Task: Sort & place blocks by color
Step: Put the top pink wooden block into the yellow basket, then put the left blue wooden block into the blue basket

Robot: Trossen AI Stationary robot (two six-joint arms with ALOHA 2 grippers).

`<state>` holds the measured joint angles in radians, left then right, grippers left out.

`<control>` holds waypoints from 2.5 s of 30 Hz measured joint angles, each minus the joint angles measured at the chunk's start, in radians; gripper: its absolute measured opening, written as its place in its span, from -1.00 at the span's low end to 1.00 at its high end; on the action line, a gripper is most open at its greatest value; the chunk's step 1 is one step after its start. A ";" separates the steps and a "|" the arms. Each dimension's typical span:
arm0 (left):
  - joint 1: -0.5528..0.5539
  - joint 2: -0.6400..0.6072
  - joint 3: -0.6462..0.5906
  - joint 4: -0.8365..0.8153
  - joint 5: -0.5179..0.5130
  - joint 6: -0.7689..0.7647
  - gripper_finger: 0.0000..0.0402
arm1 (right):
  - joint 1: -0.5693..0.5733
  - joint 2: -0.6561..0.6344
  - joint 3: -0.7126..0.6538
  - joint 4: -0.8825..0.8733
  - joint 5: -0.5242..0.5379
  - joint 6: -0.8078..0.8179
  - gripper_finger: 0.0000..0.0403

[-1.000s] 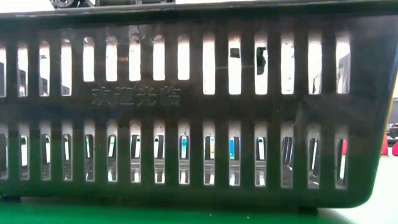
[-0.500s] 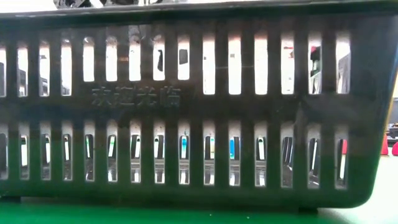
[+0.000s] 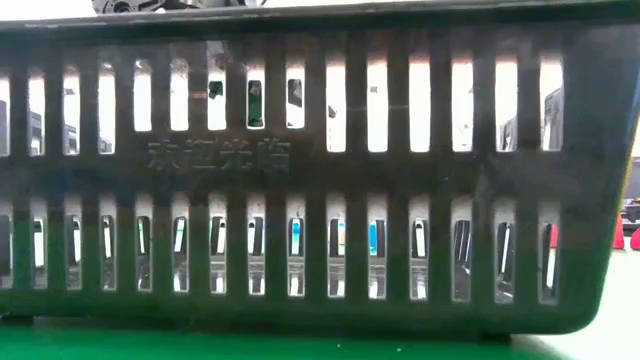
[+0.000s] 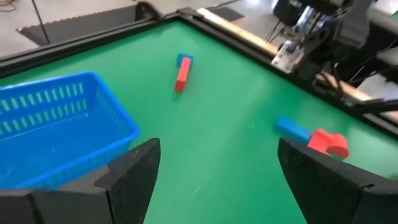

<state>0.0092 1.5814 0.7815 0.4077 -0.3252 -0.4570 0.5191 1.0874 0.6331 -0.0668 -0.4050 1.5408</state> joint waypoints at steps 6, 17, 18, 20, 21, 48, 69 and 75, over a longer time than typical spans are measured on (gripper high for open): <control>0.000 0.000 0.000 -0.064 0.000 0.005 0.62 | 0.052 0.001 0.000 -0.104 0.014 0.147 -0.36; 0.003 0.000 0.000 -0.121 0.000 0.007 0.62 | 0.092 0.001 -0.001 -0.096 0.011 0.350 -0.36; 0.003 0.000 0.000 -0.121 0.000 0.007 0.62 | 0.092 0.001 -0.001 -0.096 0.011 0.358 -0.36; 0.003 0.001 0.000 -0.122 0.000 0.004 0.62 | 0.092 0.001 -0.001 -0.096 0.011 0.359 -0.35; 0.003 0.001 0.000 -0.122 0.000 0.002 0.62 | 0.092 0.001 -0.001 -0.096 0.011 0.359 -0.33; -0.033 0.001 0.000 -0.167 0.114 0.201 0.62 | -0.009 0.001 -0.001 0.077 0.011 -0.240 0.16; -0.061 -0.006 -0.001 -0.439 0.234 -0.228 0.62 | -0.225 0.001 -0.001 0.078 0.489 -0.890 0.19; -0.133 -0.037 0.000 -0.567 0.325 -0.311 0.62 | -0.257 0.001 -0.001 0.087 0.717 -0.804 0.19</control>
<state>-0.1239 1.5448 0.7814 -0.1591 0.0002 -0.7681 0.2620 1.0885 0.6319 0.0198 0.3123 0.7367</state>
